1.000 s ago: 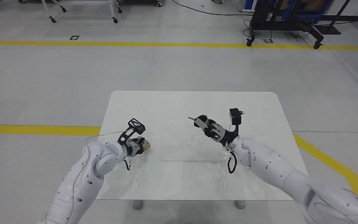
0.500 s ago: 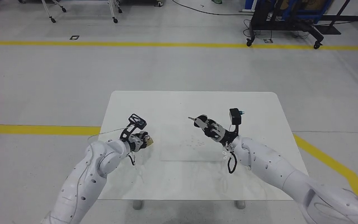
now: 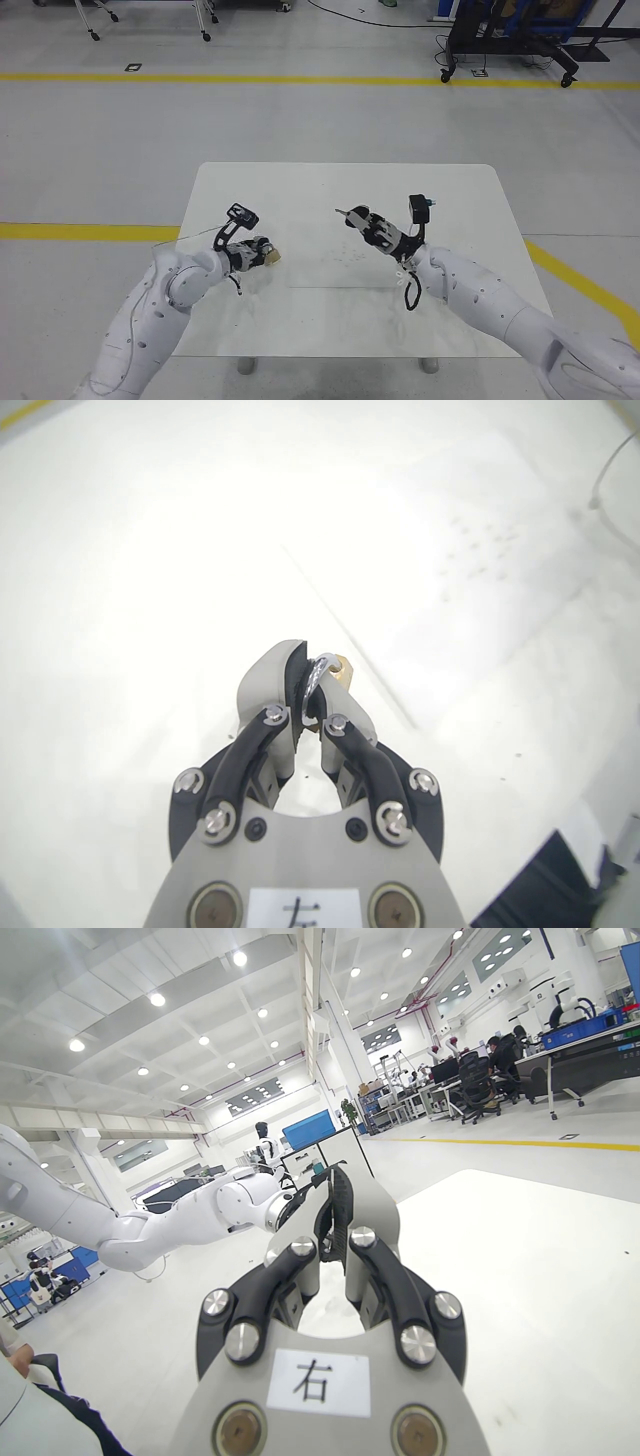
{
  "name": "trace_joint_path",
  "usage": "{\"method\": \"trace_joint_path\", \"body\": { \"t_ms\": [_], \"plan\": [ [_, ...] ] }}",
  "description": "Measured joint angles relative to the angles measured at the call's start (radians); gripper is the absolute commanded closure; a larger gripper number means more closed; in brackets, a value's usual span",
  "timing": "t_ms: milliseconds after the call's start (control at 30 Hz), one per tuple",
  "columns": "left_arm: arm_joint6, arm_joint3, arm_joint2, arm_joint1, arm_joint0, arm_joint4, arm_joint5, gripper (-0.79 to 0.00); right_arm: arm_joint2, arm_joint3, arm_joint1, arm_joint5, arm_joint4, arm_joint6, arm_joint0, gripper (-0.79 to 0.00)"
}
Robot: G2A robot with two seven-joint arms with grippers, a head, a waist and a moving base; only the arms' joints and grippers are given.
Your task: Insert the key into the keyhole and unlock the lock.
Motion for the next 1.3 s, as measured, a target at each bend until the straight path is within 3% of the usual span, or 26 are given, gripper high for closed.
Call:
{"method": "trace_joint_path", "body": {
  "t_ms": [133, 233, 300, 667, 733, 867, 967, 1167, 1300],
  "plan": [
    [-0.098, 0.223, 0.025, -0.031, -0.133, -0.478, -0.051, 0.0, 0.009, -0.01, -0.033, -0.004, 0.042, 0.069, -0.001, 0.0],
    [-0.193, 0.353, 0.054, -0.055, -0.204, -0.736, -0.108, 0.0, 0.019, 0.0, -0.059, -0.025, 0.083, 0.087, 0.005, 0.0],
    [-0.226, 0.39, 0.058, -0.058, -0.219, -0.842, -0.12, 0.0, 0.022, 0.0, -0.064, -0.027, 0.087, 0.089, 0.007, 0.0],
    [-0.215, 0.377, 0.059, -0.06, -0.208, -0.815, -0.109, 0.0, 0.036, -0.025, -0.071, 0.01, 0.127, 0.134, -0.014, 0.0],
    [-0.256, 0.386, 0.062, -0.071, -0.193, -0.894, -0.042, 0.0, 0.048, -0.036, -0.077, 0.012, 0.157, 0.171, -0.019, 0.0],
    [-0.392, 0.47, 0.077, -0.089, -0.242, -1.187, 0.129, 0.0, 0.078, -0.047, -0.086, 0.047, 0.164, 0.211, -0.029, 0.0],
    [-0.373, 0.529, 0.107, -0.106, -0.296, -1.258, 0.26, 0.0, 0.111, -0.065, -0.087, 0.051, 0.173, 0.205, -0.051, 0.0],
    [-0.382, 0.573, 0.155, -0.136, -0.374, -1.305, 0.385, 0.0, 0.196, -0.092, -0.075, 0.001, 0.281, 0.187, -0.125, 0.0],
    [-0.382, 0.576, 0.159, -0.137, -0.379, -1.304, 0.389, 0.0, 0.214, -0.106, -0.074, -0.022, 0.358, 0.192, -0.146, 0.0]
  ]
}}
